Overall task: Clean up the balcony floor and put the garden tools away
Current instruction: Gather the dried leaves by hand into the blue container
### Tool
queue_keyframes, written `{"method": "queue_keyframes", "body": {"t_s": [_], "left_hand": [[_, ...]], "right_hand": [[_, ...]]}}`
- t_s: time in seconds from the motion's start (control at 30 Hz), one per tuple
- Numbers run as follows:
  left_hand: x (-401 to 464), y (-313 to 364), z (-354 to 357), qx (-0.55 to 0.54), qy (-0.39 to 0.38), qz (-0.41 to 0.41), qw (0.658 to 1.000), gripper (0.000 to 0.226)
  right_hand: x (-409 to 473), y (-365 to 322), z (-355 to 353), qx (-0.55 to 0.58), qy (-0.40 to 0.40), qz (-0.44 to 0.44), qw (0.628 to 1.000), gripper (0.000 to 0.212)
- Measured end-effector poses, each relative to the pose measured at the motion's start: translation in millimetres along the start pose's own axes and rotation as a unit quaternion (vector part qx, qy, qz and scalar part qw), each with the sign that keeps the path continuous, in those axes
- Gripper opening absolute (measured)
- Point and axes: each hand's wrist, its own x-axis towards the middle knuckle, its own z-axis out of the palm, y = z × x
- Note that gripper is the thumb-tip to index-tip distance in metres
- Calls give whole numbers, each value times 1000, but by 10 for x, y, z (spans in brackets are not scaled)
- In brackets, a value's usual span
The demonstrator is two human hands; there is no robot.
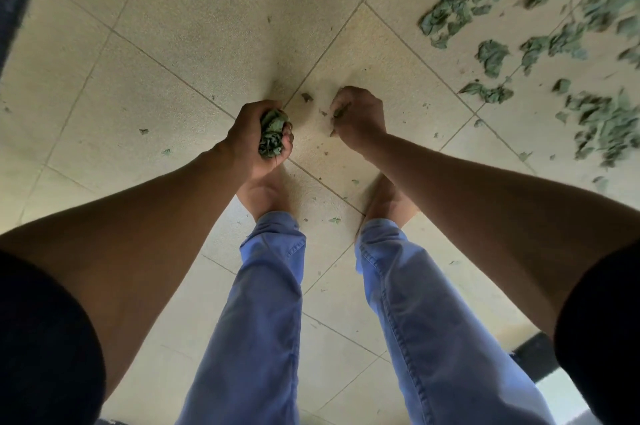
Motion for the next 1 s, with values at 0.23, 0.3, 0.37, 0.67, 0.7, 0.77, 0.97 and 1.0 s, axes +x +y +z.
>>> {"method": "queue_keyframes", "body": {"t_s": [0.23, 0.3, 0.37, 0.67, 0.7, 0.77, 0.97, 1.0], "left_hand": [[-227, -245, 428, 51, -11, 19, 998, 19], [-329, -309, 629, 68, -35, 32, 997, 17], [-451, -362, 855, 79, -51, 43, 995, 23], [-770, -566, 1734, 293, -53, 45, 954, 54], [-785, -596, 1811, 304, -52, 44, 950, 54], [-795, -671, 1948, 315, -55, 42, 946, 50], [-835, -1068, 2406, 342, -74, 10, 937, 33], [-861, -1151, 2497, 348, -77, 4, 934, 33]], "right_hand": [[-744, -404, -748, 350, -69, 21, 934, 23], [-932, -479, -846, 332, -46, -8, 942, 25], [-1049, -482, -887, 237, 9, -55, 970, 29], [-1356, -264, -1368, 37, 159, -113, 980, 6], [-1399, -241, -1442, 29, 160, -116, 980, 7], [-1484, -192, -1601, 3, 151, -126, 980, 16], [-1688, 96, -1992, -40, 160, -112, 980, 17], [-1691, 156, -2036, -38, 168, -93, 981, 12]]}}
